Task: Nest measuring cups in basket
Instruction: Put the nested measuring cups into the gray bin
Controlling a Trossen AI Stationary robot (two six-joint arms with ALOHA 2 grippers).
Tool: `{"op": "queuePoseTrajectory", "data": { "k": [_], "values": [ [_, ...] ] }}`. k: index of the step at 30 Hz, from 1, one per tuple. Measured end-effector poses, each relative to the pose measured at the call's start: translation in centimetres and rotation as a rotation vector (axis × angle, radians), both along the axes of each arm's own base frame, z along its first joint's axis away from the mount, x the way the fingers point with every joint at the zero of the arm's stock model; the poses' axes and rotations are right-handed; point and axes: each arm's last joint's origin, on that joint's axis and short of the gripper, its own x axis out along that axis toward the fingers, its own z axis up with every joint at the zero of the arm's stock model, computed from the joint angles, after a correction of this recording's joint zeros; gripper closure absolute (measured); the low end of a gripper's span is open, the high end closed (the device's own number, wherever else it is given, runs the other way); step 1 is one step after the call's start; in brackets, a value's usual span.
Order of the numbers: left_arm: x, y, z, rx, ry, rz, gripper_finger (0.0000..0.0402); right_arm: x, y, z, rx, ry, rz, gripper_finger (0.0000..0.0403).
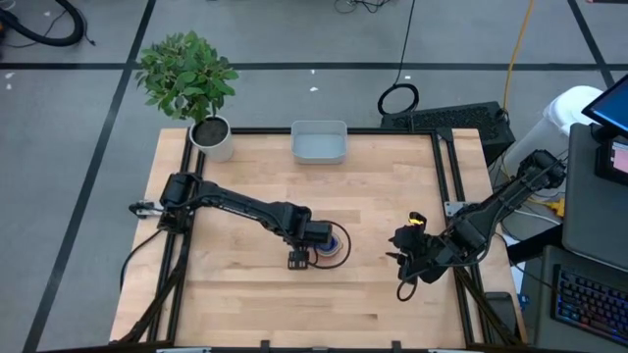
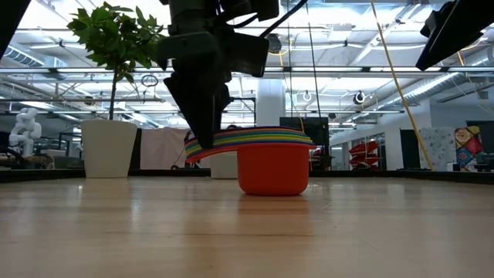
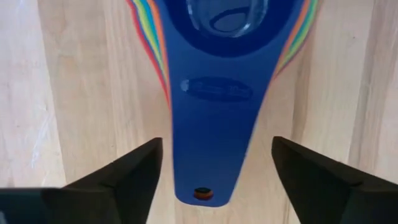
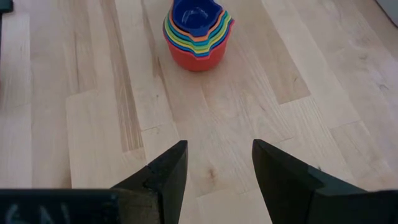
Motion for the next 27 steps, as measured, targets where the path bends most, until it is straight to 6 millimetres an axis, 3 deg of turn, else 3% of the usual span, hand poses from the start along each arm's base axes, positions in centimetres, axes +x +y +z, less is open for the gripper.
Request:
{"op": "queuePoseTrajectory", "data": {
  "k": [7, 19, 27],
  "values": [
    [0.00, 0.00, 0.01, 0.008, -0.002, 0.000, 0.0073, 0.00, 0.00, 0.00, 0.000, 0.000, -0.001, 0.0232],
    [0.03, 0.07, 0.02, 0.026, -0.007, 0.001, 0.0158, 0.01, 0.01, 0.01, 0.002, 0.000, 0.000, 0.0232],
    [0.29, 0.00, -0.40, 0.019, -0.011, -0.021, 0.0164, 0.00, 0.01, 0.01, 0.003, 0.000, 0.000, 0.0232]
  ]
}}
